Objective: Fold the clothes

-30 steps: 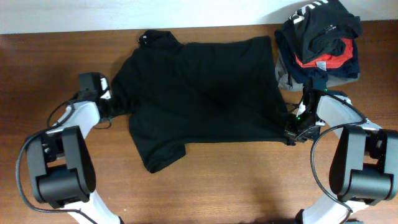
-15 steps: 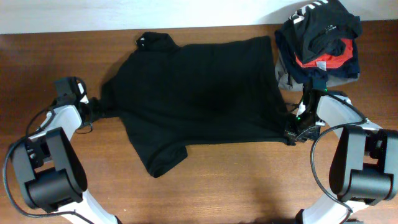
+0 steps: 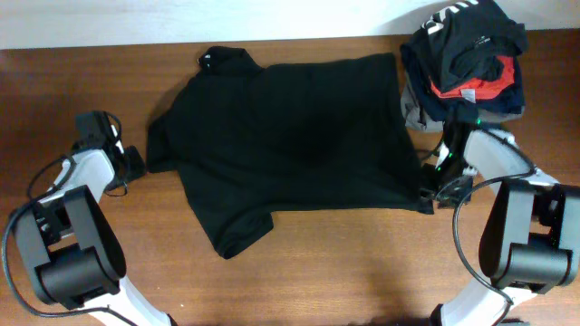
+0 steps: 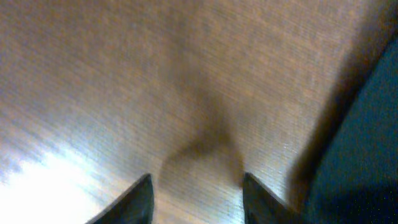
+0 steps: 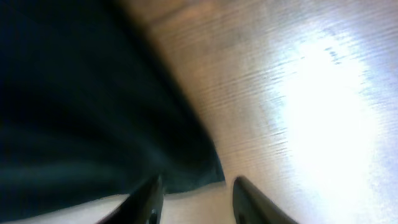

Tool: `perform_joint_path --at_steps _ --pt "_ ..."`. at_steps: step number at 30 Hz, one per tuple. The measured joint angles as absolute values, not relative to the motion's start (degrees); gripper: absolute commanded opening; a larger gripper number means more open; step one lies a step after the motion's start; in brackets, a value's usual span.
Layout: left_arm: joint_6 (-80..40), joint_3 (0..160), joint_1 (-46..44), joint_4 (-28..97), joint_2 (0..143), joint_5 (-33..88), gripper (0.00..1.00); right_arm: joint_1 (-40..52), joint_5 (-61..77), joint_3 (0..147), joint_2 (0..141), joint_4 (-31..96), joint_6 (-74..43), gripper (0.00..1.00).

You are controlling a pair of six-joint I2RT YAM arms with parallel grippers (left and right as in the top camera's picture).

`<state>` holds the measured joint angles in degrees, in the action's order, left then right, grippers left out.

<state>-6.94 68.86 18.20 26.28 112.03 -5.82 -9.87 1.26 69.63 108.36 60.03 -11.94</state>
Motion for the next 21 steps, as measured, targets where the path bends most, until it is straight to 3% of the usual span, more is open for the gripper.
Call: perform_joint_path --at_steps 3,9,13,17,19,21 --pt "-6.68 71.99 18.17 31.42 111.37 -5.58 0.57 -9.98 1.48 77.23 108.51 66.43 -11.9 0.73" --pt "-6.63 76.42 17.63 38.92 104.25 0.16 0.55 -8.73 5.34 85.71 108.49 72.53 -10.04 0.68" --pt "-5.78 77.12 14.2 43.05 101.21 5.74 0.39 -4.62 6.55 85.45 108.49 72.4 -9.41 0.67" --pt "-4.32 76.42 8.54 43.75 101.25 8.38 0.07 0.1 7.27 84.44 108.49 70.7 -9.02 0.67" --pt "-3.7 75.64 6.0 42.57 101.25 8.82 0.01 1.74 7.6 84.07 108.51 69.23 -9.04 0.64" --pt "-3.7 74.65 3.95 41.85 101.25 8.62 0.01 2.5 7.64 83.72 108.51 67.99 -9.13 0.59"
